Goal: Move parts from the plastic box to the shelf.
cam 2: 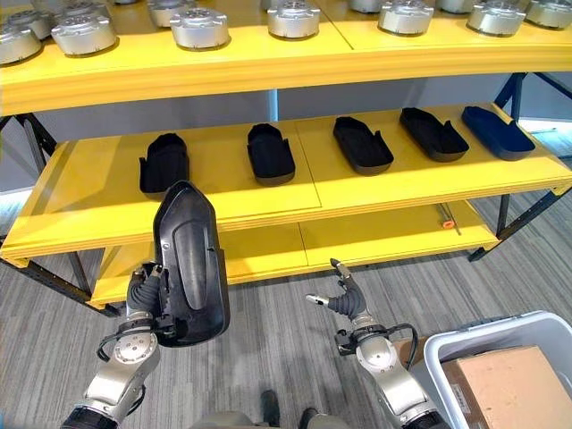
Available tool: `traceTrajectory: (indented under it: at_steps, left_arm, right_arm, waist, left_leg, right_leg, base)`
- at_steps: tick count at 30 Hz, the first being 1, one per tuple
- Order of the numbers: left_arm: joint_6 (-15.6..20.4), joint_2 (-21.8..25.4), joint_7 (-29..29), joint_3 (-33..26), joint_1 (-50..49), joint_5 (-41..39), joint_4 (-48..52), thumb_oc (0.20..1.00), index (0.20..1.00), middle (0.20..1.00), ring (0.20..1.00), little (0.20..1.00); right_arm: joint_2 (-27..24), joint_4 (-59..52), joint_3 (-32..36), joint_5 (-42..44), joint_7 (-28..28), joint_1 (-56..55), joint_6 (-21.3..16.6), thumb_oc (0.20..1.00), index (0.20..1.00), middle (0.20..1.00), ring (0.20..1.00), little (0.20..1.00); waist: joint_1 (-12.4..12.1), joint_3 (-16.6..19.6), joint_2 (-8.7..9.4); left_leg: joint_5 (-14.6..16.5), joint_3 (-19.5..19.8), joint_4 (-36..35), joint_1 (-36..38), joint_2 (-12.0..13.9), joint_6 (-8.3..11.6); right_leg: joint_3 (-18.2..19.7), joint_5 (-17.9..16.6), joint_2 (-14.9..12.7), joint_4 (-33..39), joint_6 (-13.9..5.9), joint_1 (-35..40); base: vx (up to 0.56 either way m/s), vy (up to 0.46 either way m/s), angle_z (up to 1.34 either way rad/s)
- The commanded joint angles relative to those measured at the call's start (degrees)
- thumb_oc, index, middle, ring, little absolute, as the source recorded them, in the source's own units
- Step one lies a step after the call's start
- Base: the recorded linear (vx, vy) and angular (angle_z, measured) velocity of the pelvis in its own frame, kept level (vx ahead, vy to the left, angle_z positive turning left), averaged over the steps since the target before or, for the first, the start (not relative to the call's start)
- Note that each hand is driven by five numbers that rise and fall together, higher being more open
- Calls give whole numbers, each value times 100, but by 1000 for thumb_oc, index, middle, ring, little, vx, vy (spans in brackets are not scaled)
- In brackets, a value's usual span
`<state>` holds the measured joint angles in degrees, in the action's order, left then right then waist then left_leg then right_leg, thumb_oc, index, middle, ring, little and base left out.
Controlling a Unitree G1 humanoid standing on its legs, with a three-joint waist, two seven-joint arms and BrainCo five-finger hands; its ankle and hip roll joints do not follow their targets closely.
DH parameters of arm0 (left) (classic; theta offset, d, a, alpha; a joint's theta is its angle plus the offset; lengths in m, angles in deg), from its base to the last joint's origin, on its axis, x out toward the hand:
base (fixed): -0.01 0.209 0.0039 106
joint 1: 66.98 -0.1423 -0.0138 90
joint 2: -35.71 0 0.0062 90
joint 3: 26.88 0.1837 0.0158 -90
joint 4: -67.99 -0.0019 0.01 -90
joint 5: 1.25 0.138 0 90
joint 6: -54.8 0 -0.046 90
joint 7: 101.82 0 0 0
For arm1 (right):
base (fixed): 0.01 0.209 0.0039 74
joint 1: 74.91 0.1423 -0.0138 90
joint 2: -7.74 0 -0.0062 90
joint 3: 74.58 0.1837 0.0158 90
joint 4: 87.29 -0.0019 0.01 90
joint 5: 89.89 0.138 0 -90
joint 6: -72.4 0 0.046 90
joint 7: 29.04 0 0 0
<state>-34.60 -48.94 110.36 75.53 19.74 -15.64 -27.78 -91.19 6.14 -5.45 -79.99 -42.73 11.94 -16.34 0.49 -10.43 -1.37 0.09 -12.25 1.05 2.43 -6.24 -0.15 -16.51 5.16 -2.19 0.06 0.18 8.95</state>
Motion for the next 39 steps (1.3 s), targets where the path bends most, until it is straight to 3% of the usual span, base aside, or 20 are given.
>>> traceTrajectory:
  at_steps: [1,2,3,5,6,7,9,11,12,14,16,19,22,23,25,26,33,34,35,39]
  left_arm:
    - [471,186,82,-45,464,121,331,200,200,200,200,200]
    - [468,195,83,-33,507,91,311,200,200,200,200,200]
    - [477,196,72,-22,542,96,281,200,200,200,200,200]
    - [498,187,70,-8,584,125,234,200,200,200,200,200]
    - [494,195,87,-8,634,122,186,200,200,200,200,200]
    - [514,228,37,-67,584,42,199,200,200,200,200,200]
    - [545,239,-7,-100,534,23,208,200,200,200,200,200]
    - [653,233,-8,-99,417,-54,188,200,200,200,200,200]
    - [665,232,-6,-100,417,-53,177,200,200,200,200,200]
    - [713,241,-57,-124,403,-35,101,200,200,200,200,200]
    - [745,271,-94,-141,410,47,51,200,200,200,200,200]
    - [774,331,-174,-85,545,148,-48,200,200,200,200,200]
    - [790,374,-154,-40,619,243,-90,200,200,200,200,200]
    - [791,417,-165,-59,675,311,-59,200,200,200,200,200]
    - [749,415,-139,-78,706,359,-31,200,200,200,200,200]
    - [706,405,-136,-122,737,399,-4,200,200,200,200,200]
    - [679,309,-249,-183,742,395,51,200,200,200,200,200]
    - [667,280,-239,-231,697,352,77,200,200,200,200,200]
    - [651,271,-217,-258,692,319,78,200,200,200,200,200]
    - [530,240,-125,-312,728,316,7,200,200,200,200,200]
  right_arm:
    - [-114,-190,52,59,-47,218,-330,1000,1000,1000,1000,1000]
    - [-136,-164,40,31,-79,238,-342,1000,1000,1000,1000,1000]
    - [-148,-135,36,24,-114,255,-349,1000,1000,1000,1000,1000]
    - [-166,-111,29,32,-160,286,-347,1000,1000,1000,1000,1000]
    - [-183,-67,33,25,-163,334,-354,1000,1000,1000,1000,1000]
    - [-226,-122,96,26,-140,282,-324,1000,1000,1000,1000,1000]
    - [-265,-162,128,14,-135,227,-333,1000,1000,1000,1000,1000]
    - [-349,-252,170,-34,-219,70,-447,1000,1000,1000,1000,1000]
    - [-355,-256,166,-35,-227,64,-456,1000,1000,1000,1000,1000]
    - [-390,-265,132,-32,-252,58,-480,1000,1000,1000,1000,1000]
    - [-402,-229,109,-41,-272,75,-533,1000,1000,1000,1000,1000]
    - [-322,-166,172,20,-376,97,-602,1000,1000,1000,1000,1000]
    - [-214,-81,168,77,-434,140,-652,1000,1000,1000,1000,1000]
    - [-87,-72,138,32,-465,183,-663,1000,1000,1000,1000,1000]
    - [-10,-96,111,-13,-480,209,-651,1000,1000,1000,1000,1000]
    - [72,-189,79,-85,-533,256,-650,1000,1000,1000,1000,1000]
    - [148,-391,56,-196,-764,411,-468,1000,1000,1000,1000,1000]
    - [172,-423,53,-258,-761,437,-405,1000,1000,1000,1000,1000]
    - [172,-444,62,-303,-747,444,-389,1000,1000,1000,1000,1000]
    - [101,-479,145,-276,-649,396,-480,1000,1000,1000,1000,1000]
  waist:
    - [69,-23,352]
    - [110,-67,337]
    - [153,-76,296]
    - [221,-93,259]
    - [288,-71,196]
    - [305,-15,126]
    - [299,6,77]
    - [355,33,7]
    - [363,19,-12]
    - [397,3,-33]
    - [393,0,-77]
    - [372,21,-143]
    - [295,30,-115]
    - [191,37,-97]
    - [136,30,-96]
    - [29,37,-96]
    - [-328,14,-56]
    - [-390,5,-34]
    - [-380,0,-28]
    - [-159,-17,100]
  left_leg:
    - [635,-1055,1938,-362,967,240]
    - [386,-1134,2295,-540,1273,363]
    - [381,-1117,2497,-584,1506,486]
    - [365,-1196,2505,-542,1749,497]
    - [392,-1251,2033,-275,1895,457]
    - [7,-1228,1250,-55,1960,474]
    - [-269,-1101,813,17,2056,599]
    - [-961,-960,380,-59,2634,928]
    - [-1040,-1034,367,-95,2682,870]
    - [-901,-1025,267,-20,2755,862]
    - [-701,-1022,260,21,2643,817]
    - [-308,-950,408,51,2229,679]
    - [-138,-798,532,54,1984,574]
    - [-24,-639,514,104,1744,422]
    - [25,-544,462,144,1597,319]
    - [67,-509,365,164,1396,191]
    - [236,-764,194,288,981,-69]
    - [415,-774,154,420,857,-99]
    - [439,-780,138,444,827,-120]
    - [360,-776,73,478,794,-128]
  right_leg:
    - [-88,-318,-415,-72,-463,-200]
    - [-91,-260,-415,-153,-404,-221]
    - [-57,-138,-386,-227,-396,-207]
    - [-78,-67,-391,-335,-367,-242]
    - [-138,3,-464,-493,-391,-296]
    - [-219,-94,-525,-507,-382,-348]
    - [-207,-75,-550,-524,-411,-318]
    - [-167,121,-750,-724,-488,-265]
    - [-217,73,-752,-758,-458,-316]
    - [-242,168,-1003,-1048,-544,-411]
    - [-245,221,-1140,-1247,-590,-481]
    - [-240,193,-1234,-1334,-669,-459]
    - [-187,80,-1292,-1257,-762,-387]
    - [-142,0,-1383,-1232,-879,-355]
    - [-116,-30,-1432,-1300,-936,-391]
    - [-204,-198,-1496,-1399,-973,-459]
    - [-923,-501,-1780,-1850,-1026,-523]
    - [-998,-545,-1888,-2073,-1145,-598]
    - [-965,-502,-1820,-2096,-1139,-644]
    - [-647,-335,-1048,-1579,-967,-713]
  base:
    - [-21,-74,18]
    - [38,-35,20]
    - [55,3,22]
    - [61,100,41]
    - [57,326,23]
    - [88,384,-3]
    - [82,309,5]
    - [125,459,28]
    - [42,400,20]
    - [2,371,6]
    - [18,408,-9]
    - [24,411,-2]
    - [41,350,-1]
    - [17,350,5]
    - [-4,426,12]
    - [-26,416,8]
    - [-19,281,-27]
    - [61,208,-27]
    - [79,244,-1]
    - [26,33,1]
